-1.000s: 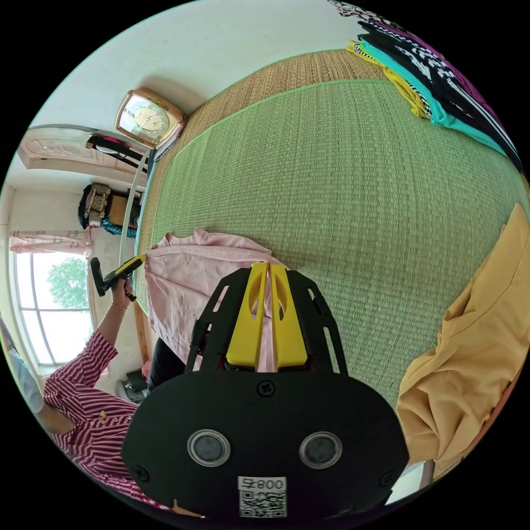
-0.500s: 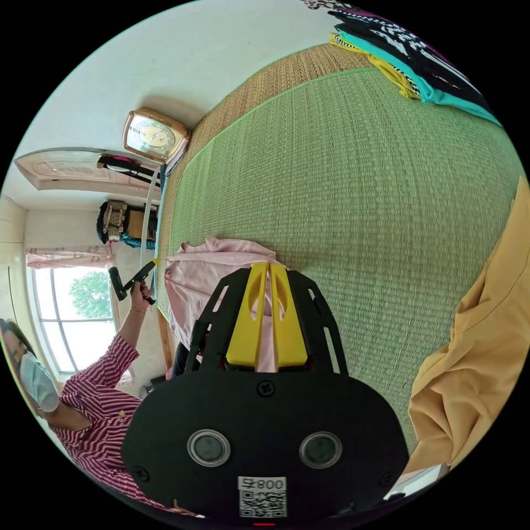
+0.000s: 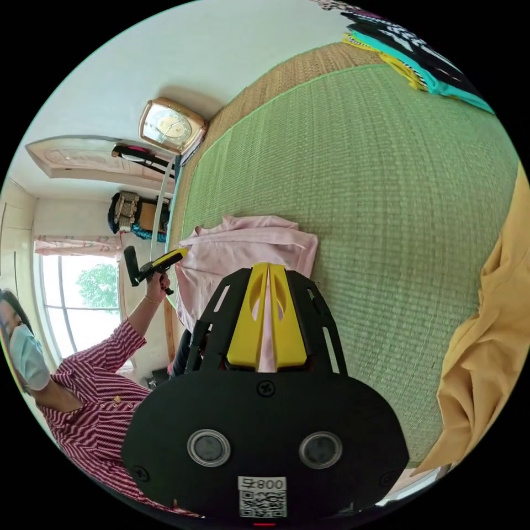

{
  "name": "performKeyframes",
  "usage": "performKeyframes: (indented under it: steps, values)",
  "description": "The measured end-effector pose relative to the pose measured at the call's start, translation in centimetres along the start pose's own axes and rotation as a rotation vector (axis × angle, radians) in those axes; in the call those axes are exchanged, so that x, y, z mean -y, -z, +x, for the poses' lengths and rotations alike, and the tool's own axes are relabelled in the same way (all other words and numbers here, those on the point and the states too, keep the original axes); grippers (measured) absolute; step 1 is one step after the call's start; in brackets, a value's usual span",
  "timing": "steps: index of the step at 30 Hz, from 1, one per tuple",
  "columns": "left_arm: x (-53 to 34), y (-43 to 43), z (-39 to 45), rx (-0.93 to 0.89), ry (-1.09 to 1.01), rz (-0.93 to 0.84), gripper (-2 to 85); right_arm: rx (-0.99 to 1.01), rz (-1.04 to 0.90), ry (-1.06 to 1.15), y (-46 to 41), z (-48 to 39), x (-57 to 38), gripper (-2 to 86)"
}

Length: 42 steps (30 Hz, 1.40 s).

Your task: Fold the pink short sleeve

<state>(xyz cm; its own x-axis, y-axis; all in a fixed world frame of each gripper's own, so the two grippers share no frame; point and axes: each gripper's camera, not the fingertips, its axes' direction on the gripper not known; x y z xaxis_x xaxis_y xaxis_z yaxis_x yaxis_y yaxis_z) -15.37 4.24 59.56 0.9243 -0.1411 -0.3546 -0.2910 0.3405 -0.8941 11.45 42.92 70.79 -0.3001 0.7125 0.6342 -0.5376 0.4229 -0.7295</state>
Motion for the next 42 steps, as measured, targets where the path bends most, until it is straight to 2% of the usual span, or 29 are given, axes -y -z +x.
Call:
performKeyframes:
  steps: [11,17,24,36,42]
  values:
    - [4.1,-1.1,-1.7,-0.008,0.028,-0.028,0.3,-0.092,0.015,0.038,-4.8,-1.7,2.7,0.1]
    - [5.4,-0.5,-2.1,-0.035,0.036,0.012,0.3,-0.088,0.017,0.065,-5.6,-2.2,3.2,0.1]
    - [5.1,-1.2,-1.5,-0.041,-0.003,-0.023,0.2,-0.218,-0.034,0.108,-7.6,-3.0,0.6,0.1]
    - [8.2,-1.5,-3.1,-0.033,0.028,-0.003,0.3,-0.219,-0.028,0.109,-9.8,-3.6,3.2,0.1]
    - [8.7,-1.9,-3.2,-0.022,0.02,0.0,0.3,-0.228,-0.037,0.202,-11.3,-6.6,1.5,0.1]
